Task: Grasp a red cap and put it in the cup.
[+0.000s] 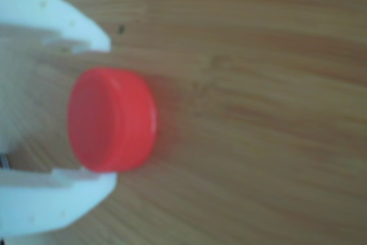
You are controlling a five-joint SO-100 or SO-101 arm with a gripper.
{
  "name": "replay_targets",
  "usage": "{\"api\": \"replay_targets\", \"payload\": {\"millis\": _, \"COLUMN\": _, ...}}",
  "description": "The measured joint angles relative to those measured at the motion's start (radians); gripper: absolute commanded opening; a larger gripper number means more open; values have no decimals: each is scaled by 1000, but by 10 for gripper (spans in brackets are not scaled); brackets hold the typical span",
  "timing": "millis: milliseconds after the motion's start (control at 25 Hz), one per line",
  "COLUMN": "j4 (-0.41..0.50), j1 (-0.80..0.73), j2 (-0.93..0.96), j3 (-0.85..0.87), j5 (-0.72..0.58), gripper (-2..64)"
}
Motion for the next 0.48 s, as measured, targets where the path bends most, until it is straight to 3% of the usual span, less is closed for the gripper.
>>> {"api": "replay_targets", "payload": {"millis": 480, "j4": -6, "j1": 0, "j2": 0, "j3": 0, "j5": 0, "gripper": 206}}
